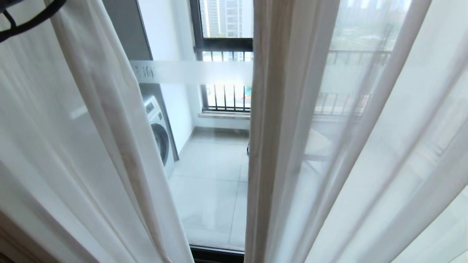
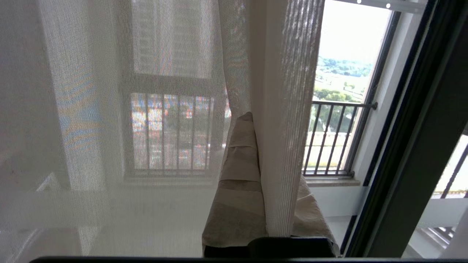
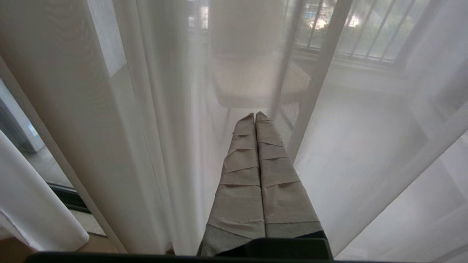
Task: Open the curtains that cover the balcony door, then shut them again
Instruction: Close the inner curtains on both sides
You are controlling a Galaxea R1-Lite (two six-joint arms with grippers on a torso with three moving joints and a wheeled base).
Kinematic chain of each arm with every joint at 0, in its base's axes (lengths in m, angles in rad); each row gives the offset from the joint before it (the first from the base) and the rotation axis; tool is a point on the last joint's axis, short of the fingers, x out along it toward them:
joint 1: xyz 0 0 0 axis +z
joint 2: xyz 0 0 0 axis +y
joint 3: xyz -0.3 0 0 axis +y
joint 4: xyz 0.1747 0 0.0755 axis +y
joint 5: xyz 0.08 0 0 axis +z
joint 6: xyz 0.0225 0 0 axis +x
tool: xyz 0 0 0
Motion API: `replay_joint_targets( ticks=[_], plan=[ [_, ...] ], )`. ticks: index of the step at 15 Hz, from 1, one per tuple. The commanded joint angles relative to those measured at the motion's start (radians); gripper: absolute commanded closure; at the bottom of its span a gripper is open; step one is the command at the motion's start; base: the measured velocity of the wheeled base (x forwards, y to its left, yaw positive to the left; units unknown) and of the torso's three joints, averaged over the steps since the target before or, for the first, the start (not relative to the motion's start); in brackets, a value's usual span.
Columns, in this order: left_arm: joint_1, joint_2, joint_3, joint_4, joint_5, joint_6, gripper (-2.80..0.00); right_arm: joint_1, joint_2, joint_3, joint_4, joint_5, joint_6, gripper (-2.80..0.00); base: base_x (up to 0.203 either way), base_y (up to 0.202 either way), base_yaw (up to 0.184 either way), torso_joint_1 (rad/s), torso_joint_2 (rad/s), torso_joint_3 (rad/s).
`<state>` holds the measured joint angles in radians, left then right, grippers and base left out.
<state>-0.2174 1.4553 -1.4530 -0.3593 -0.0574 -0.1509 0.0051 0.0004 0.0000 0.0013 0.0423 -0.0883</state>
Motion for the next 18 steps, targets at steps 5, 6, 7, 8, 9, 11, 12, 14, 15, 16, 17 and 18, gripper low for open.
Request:
replay_joint_targets(
  ticks=[5,6,7,8,9,11,12,14,15,16,17,18],
  plan=[
    [0.000,0.005,0.002,-0.001,-0.001,-0.001,0.00,0.001,0.000,0.000,0.000,0.001,-0.001,0.00,0.000,-0.191,0.002,0.001,0.00,0.003],
    [0.000,0.005,0.000,-0.001,-0.001,-0.001,0.00,0.001,0.000,0.000,0.000,0.001,-0.001,0.00,0.000,-0.190,0.002,0.000,0.00,0.005],
    [0.000,0.004,0.000,-0.001,-0.001,-0.001,0.00,0.001,0.000,0.000,0.000,0.001,-0.001,0.00,0.000,-0.187,0.006,0.002,0.00,0.002],
    [0.000,0.003,0.000,-0.001,-0.001,-0.001,0.00,0.001,0.000,0.000,0.000,0.001,-0.001,0.00,0.000,-0.190,0.003,0.006,0.00,-0.002],
    [0.000,0.003,0.000,-0.001,0.001,-0.001,0.00,0.001,0.000,0.000,0.000,0.001,-0.001,0.00,0.000,-0.193,0.004,0.006,0.00,0.002],
    [0.001,0.002,0.000,-0.001,0.001,-0.001,0.00,0.001,0.000,0.000,0.000,0.001,-0.001,0.00,0.000,-0.190,0.003,0.002,0.00,0.000],
    [0.001,0.000,0.000,-0.001,0.001,-0.001,0.00,0.001,0.000,0.000,0.000,0.001,-0.001,0.00,0.000,-0.191,0.000,0.002,0.00,-0.002],
    [0.000,-0.001,0.000,-0.001,0.001,-0.001,0.00,0.001,0.000,0.000,0.000,0.001,-0.001,0.00,0.000,-0.191,0.002,0.005,0.00,0.003],
    [0.000,-0.001,0.001,-0.001,0.001,-0.001,0.00,0.001,0.000,0.000,0.000,0.001,-0.001,0.00,0.000,-0.191,0.000,0.002,0.00,0.007],
    [0.000,-0.001,0.002,-0.001,0.001,-0.001,0.00,0.001,0.000,0.000,0.000,0.001,-0.001,0.00,0.000,-0.192,0.001,0.001,0.00,0.009],
    [0.001,-0.006,0.002,-0.001,0.002,-0.001,0.00,0.001,0.000,0.000,0.000,0.001,-0.001,0.00,0.000,-0.191,-0.001,0.002,0.00,0.002],
    [0.001,-0.007,0.002,-0.001,0.002,-0.001,0.00,0.001,0.000,0.000,0.000,0.001,-0.001,0.00,0.000,-0.153,0.003,-0.002,0.00,0.007]
  ],
)
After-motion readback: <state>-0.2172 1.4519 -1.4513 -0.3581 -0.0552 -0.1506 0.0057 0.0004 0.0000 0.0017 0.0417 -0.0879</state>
